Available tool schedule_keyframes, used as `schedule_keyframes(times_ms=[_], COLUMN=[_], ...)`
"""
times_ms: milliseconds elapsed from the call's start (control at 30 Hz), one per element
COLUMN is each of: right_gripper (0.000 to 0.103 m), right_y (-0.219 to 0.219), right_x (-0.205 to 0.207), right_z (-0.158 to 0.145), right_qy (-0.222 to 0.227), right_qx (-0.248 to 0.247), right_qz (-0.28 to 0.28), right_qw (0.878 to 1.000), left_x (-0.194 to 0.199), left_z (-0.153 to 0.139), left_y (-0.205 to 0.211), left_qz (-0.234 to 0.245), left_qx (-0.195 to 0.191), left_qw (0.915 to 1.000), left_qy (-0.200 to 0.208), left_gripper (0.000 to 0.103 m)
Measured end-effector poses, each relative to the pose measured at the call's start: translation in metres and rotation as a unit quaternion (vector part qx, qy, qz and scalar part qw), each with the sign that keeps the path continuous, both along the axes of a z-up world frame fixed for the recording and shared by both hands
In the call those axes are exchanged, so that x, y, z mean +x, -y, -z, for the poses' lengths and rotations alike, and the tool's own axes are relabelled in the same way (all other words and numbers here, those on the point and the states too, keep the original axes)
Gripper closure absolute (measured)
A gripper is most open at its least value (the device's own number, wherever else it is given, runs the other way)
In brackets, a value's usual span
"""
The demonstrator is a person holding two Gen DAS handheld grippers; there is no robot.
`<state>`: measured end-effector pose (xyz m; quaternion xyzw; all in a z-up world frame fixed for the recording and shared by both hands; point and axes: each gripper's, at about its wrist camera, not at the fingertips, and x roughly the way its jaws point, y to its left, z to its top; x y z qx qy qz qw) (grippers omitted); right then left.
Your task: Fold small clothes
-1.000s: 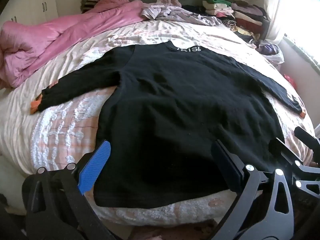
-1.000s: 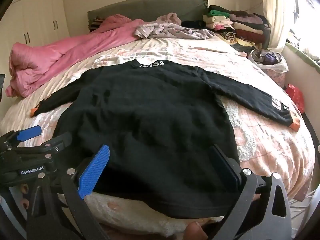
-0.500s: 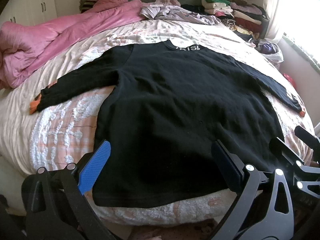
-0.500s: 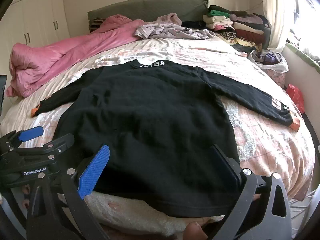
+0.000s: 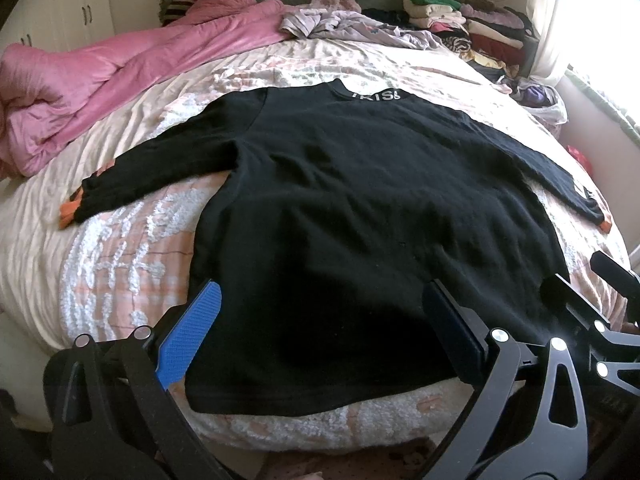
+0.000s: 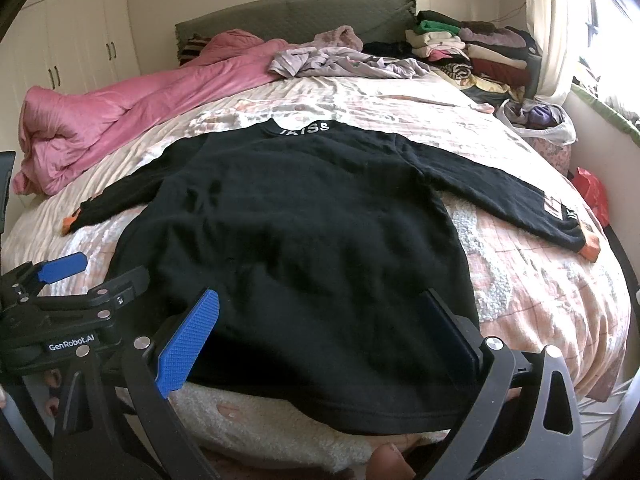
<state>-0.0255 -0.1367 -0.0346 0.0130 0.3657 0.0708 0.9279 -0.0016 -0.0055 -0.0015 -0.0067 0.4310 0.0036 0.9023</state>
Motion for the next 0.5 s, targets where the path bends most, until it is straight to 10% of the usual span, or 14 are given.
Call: schedule_keyframes(times_ms=[500], right_gripper=[0.004], right_y=[0.0013], right_x=[-0.0008], right_z=[-0.0005], right_qy=[0.001], right_qx=[0.000], right_qz=[0.001], right_qw=[1.000], left_x=[0.0019], left_z=[0.0016], left_y=[-0.0001], left_qz=[0.000], left_qx=[0.000], left_qw=[1.0000], left_qy=[-0.002], left_gripper=[0.008])
